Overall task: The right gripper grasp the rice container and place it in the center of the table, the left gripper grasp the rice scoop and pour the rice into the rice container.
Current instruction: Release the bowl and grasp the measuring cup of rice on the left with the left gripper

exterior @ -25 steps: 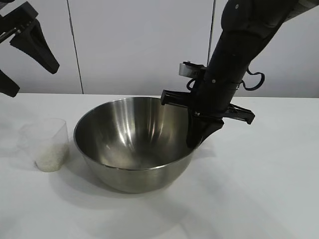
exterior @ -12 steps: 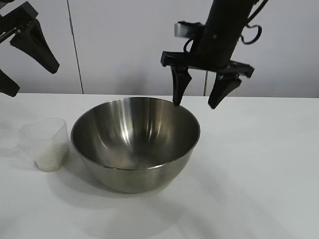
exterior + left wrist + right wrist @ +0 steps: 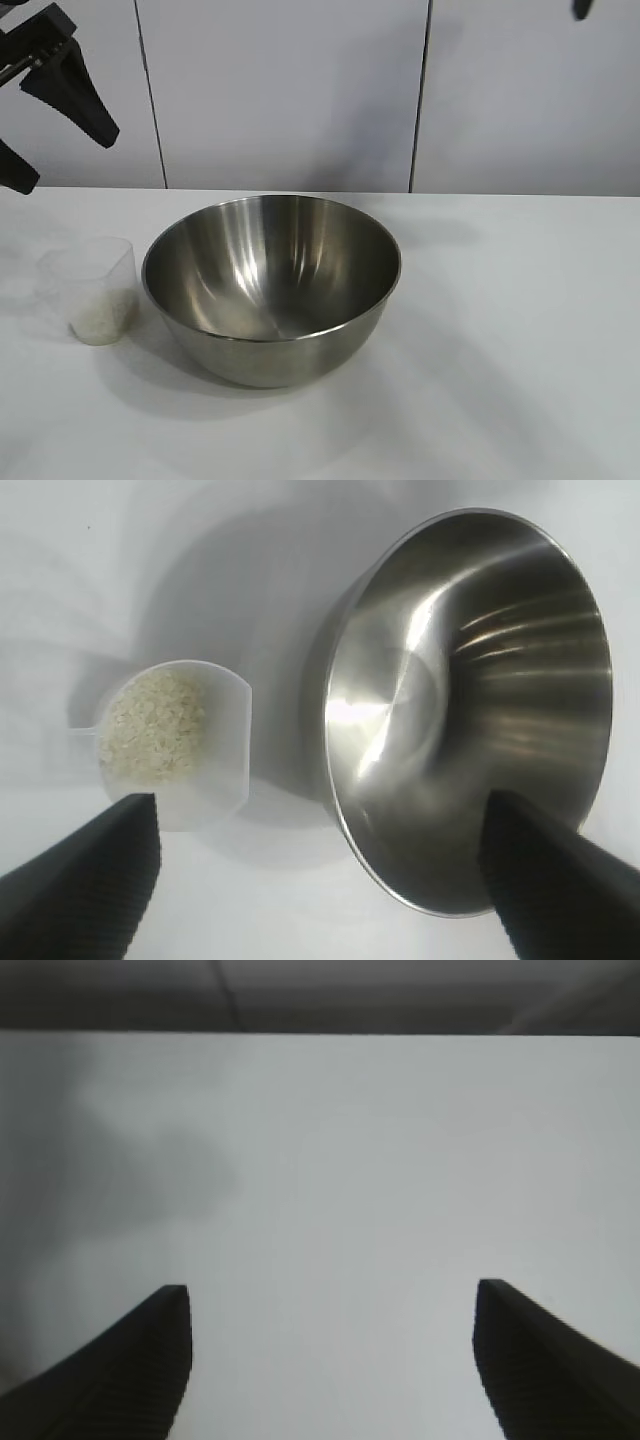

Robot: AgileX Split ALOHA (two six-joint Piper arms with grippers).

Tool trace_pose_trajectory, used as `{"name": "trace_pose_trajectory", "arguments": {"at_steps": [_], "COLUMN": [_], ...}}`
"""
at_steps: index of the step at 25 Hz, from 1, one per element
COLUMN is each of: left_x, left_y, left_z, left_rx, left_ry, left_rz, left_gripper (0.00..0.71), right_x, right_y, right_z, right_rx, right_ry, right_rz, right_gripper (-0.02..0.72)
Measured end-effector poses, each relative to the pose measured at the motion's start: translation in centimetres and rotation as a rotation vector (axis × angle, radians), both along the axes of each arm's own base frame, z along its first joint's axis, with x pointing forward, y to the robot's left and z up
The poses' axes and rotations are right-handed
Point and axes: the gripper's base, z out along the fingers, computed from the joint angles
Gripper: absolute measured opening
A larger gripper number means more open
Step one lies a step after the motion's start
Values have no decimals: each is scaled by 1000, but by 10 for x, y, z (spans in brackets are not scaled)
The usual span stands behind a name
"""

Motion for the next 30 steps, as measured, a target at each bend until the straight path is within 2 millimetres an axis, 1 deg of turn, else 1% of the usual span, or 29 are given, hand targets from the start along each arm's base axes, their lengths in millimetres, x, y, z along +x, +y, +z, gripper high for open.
{"name": "trace_pose_trajectory", "arguments": {"at_steps": [1,2,3,5,6,8,9,11,12,13,14,15,16,17,18,19,22,23,25,27,30], "left_x": [0,0,0,0,0,0,0,0,0,0,0,0,0,0,0,0,0,0,0,0,0], "left_y": [0,0,0,0,0,0,0,0,0,0,0,0,0,0,0,0,0,0,0,0,0], "left_z": [0,0,0,0,0,0,0,0,0,0,0,0,0,0,0,0,0,0,0,0,0], "left_rx": [0,0,0,0,0,0,0,0,0,0,0,0,0,0,0,0,0,0,0,0,0], "left_ry": [0,0,0,-1,-1,-1,-1,-1,-1,-1,-1,-1,-1,-1,-1,-1,-1,-1,-1,-1,-1], "left_rz": [0,0,0,1,1,1,1,1,1,1,1,1,1,1,1,1,1,1,1,1,1], "left_gripper": [624,624,624,624,624,624,624,624,624,624,624,624,624,624,624,624,624,624,624,624,624], "right_x": [-15,-30,-49,-92,-112,-161,-181,-234,-260,-280,-306,-331,-349,-372,-390,-406,-438,-445,-449,-447,-439], "right_y": [-13,-28,-40,-51,-51,-39,-30,-6,7,17,28,38,45,51,56,61,68,69,70,69,67], "right_z": [14,24,37,59,65,84,88,103,108,108,110,107,102,97,87,77,40,26,-1,-28,-57], "right_rx": [-6,-10,-18,-47,-61,-86,-79,-72,-63,-51,-42,-31,-26,-38,-47,-63,-110,-119,-122,-115,-109], "right_ry": [-33,-54,-85,-129,-138,-200,-233,-363,-433,-485,-547,-601,-631,-673,-701,-724,-773,-788,-794,-772,-750], "right_rz": [-39,-85,-126,-165,-172,-158,-149,-95,-51,-4,41,80,115,147,175,198,225,227,226,224,218], "right_gripper": [537,537,537,537,537,537,537,537,537,537,537,537,537,537,537,537,537,537,537,537,537]}}
